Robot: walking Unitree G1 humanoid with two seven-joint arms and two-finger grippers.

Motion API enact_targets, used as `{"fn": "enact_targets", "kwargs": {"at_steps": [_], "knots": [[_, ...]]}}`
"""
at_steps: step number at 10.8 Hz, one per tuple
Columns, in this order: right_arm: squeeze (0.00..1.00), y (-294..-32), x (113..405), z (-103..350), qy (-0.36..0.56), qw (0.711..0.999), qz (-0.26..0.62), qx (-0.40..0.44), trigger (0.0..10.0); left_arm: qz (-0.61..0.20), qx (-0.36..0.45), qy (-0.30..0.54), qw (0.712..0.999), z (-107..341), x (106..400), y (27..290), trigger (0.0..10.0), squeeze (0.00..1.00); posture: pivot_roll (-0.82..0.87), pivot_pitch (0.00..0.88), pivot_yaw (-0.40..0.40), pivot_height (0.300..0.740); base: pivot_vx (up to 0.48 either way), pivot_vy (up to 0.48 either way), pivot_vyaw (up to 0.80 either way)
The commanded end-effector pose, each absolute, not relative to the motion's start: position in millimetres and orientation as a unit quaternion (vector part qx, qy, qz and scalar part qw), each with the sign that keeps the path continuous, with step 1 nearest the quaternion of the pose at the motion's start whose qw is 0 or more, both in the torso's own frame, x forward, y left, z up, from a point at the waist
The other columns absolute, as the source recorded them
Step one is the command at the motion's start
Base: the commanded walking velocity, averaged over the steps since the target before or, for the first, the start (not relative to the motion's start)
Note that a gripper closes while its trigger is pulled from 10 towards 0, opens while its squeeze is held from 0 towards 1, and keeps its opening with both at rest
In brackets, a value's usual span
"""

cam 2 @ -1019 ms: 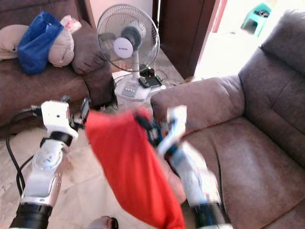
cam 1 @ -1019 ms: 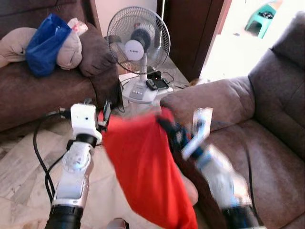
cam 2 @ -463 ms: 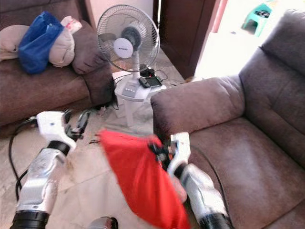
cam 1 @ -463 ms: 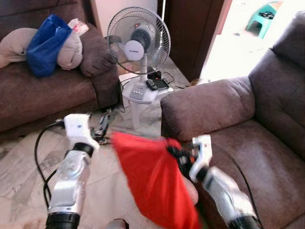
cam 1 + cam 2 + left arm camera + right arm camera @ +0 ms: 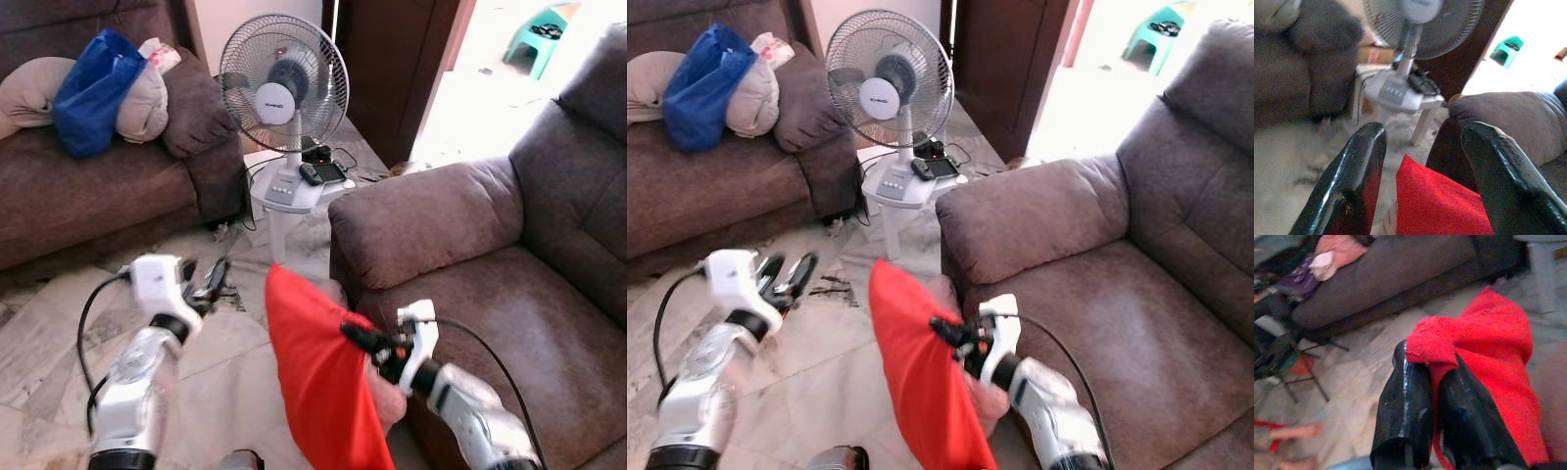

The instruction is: Move the pillow to the sofa from floor

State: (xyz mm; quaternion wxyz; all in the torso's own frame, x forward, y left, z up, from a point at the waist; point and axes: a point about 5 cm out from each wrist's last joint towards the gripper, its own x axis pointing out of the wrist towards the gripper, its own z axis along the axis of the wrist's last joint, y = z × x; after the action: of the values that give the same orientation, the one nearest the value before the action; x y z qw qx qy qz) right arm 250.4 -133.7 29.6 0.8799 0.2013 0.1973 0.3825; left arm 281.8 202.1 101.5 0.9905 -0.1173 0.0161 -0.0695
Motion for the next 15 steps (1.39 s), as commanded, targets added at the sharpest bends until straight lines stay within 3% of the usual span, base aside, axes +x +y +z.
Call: {"fn": "enact_targets", "kwargs": {"at_steps": [1,6,7,9,11,13,15], "knots": [[0.00,-130.9,258.2,54.1,0.135,0.874,0.419,0.204,10.0,-0.054,-0.135,0.039,0.989,92.0,277.9,213.2,10.0,0.00,0.14,0.038,-0.041,0.740,0.000,0.000,0.00],[0.00,-130.8,235.2,50.9,0.152,0.829,0.490,0.224,10.0,0.022,-0.229,0.099,0.968,49.5,260.5,243.7,10.0,0.00,0.14,0.032,-0.043,0.740,0.000,0.000,0.00],[0.00,-130.1,223.0,51.0,0.165,0.806,0.521,0.228,10.0,0.041,-0.249,0.112,0.961,38.7,255.1,246.5,10.0,0.00,0.14,0.039,-0.045,0.740,0.000,0.000,0.00],[0.00,-130.1,212.9,42.4,0.193,0.795,0.534,0.211,10.0,0.076,-0.280,0.123,0.949,25.9,250.2,250.5,10.0,0.00,0.13,0.046,-0.048,0.740,0.000,0.000,0.00],[0.00,-129.8,199.9,23.5,0.248,0.781,0.548,0.168,10.0,0.096,-0.263,0.158,0.947,7.8,239.2,252.6,10.0,0.00,0.13,0.051,-0.049,0.740,0.000,0.000,0.00],[0.00,-132.2,197.4,14.6,0.262,0.784,0.537,0.169,10.0,0.160,-0.236,0.175,0.942,-4.1,226.6,266.7,10.0,0.00,0.13,0.055,-0.051,0.740,0.000,0.000,0.00],[0.00,-132.5,196.3,8.9,0.275,0.784,0.535,0.155,10.0,0.143,-0.248,0.194,0.938,-14.0,217.8,259.3,10.0,0.00,0.14,0.056,-0.053,0.740,0.000,0.000,0.00]]}}
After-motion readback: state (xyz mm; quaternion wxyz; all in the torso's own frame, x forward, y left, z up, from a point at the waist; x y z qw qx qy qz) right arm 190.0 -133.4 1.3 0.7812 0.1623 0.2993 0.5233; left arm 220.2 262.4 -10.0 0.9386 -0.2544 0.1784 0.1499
